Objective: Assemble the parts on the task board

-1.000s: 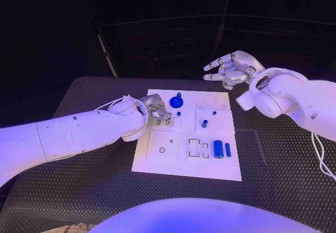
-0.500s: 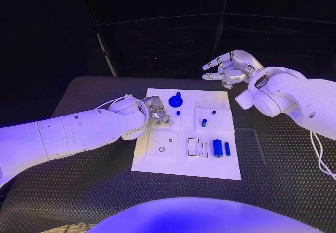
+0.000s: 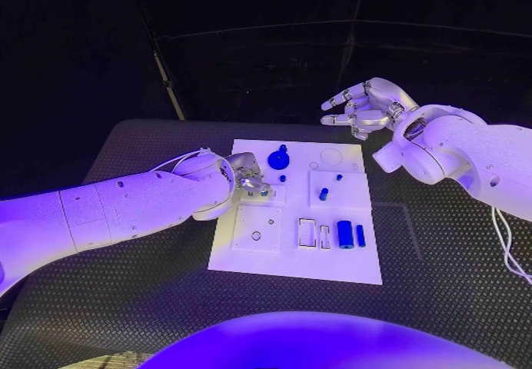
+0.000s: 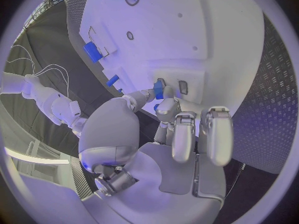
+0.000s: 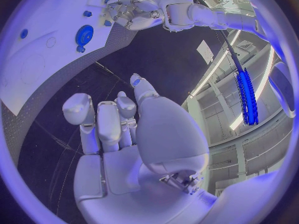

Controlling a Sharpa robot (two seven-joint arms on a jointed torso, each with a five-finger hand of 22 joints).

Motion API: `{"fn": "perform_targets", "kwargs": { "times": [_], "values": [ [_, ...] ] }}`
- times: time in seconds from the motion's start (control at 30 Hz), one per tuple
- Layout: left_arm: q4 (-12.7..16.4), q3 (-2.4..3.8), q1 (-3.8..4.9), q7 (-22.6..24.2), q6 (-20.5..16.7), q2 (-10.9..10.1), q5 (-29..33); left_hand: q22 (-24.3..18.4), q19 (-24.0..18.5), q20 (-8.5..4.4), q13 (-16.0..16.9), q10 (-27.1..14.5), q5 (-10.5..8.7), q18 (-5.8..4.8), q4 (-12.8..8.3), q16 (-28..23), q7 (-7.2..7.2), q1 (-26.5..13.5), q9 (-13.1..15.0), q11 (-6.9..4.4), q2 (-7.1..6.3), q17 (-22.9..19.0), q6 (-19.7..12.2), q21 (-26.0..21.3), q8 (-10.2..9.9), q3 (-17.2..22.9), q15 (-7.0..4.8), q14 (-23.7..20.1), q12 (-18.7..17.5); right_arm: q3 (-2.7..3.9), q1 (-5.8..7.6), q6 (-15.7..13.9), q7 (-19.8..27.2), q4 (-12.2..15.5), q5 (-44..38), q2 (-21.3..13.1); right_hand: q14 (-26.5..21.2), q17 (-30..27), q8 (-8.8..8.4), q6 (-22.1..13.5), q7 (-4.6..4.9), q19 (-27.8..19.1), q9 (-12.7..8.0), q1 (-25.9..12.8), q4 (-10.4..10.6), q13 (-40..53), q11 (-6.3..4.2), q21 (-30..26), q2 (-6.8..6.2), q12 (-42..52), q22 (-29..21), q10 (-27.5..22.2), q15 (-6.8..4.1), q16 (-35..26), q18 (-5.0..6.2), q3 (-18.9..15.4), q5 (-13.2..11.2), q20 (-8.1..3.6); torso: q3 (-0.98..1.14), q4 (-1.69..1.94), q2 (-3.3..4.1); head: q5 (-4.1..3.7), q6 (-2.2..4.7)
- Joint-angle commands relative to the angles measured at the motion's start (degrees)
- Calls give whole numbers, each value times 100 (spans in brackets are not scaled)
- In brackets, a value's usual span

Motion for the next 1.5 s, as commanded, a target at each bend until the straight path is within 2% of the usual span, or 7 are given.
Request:
{"fn": "perform_targets", "kwargs": {
  "times": [0.03, 0.97, 1.5],
  "values": [
    [3, -18, -20, -129, 199, -6, -24, 921, 295, -51, 2, 29, 45, -111, -889, 18, -27, 19, 11, -9, -12, 1509, 8, 16, 32, 924, -42, 606, 21, 5, 10, 28, 73, 6, -104, 7, 50, -3, 35, -48, -6, 13, -8, -8, -15, -10, -14, -15, 38, -12, -6, -25, -26, -28, 88, 0, 34, -10, 2, 3, -4, 1, -1],
    [16, -18, -20, -230, 255, -74, -23, 934, 302, -56, -14, 28, 99, -114, -877, 18, -34, -10, 38, -13, -28, 1509, 4, 24, 63, 919, -47, 606, 14, 4, 10, 33, 80, -26, -164, 17, 51, -3, 40, -48, -7, 14, -8, -13, -14, -12, -14, -18, 45, -12, -7, -26, -26, -32, 88, 6, 43, -10, 5, 1, -2, 48, -1],
    [26, -18, -20, -260, 370, -80, -22, 973, 323, -59, 25, 57, 107, -124, -866, 18, -43, -31, 52, -19, -33, 1509, 7, 54, 82, 908, -50, 606, 51, 4, 9, 42, 75, -37, -166, 27, 51, -5, 46, -49, -7, 15, -8, -11, -18, -18, -16, -23, 56, -13, -11, -28, -27, -38, 89, 20, 70, -11, 3, -3, 0, 42, -1]
  ]
}}
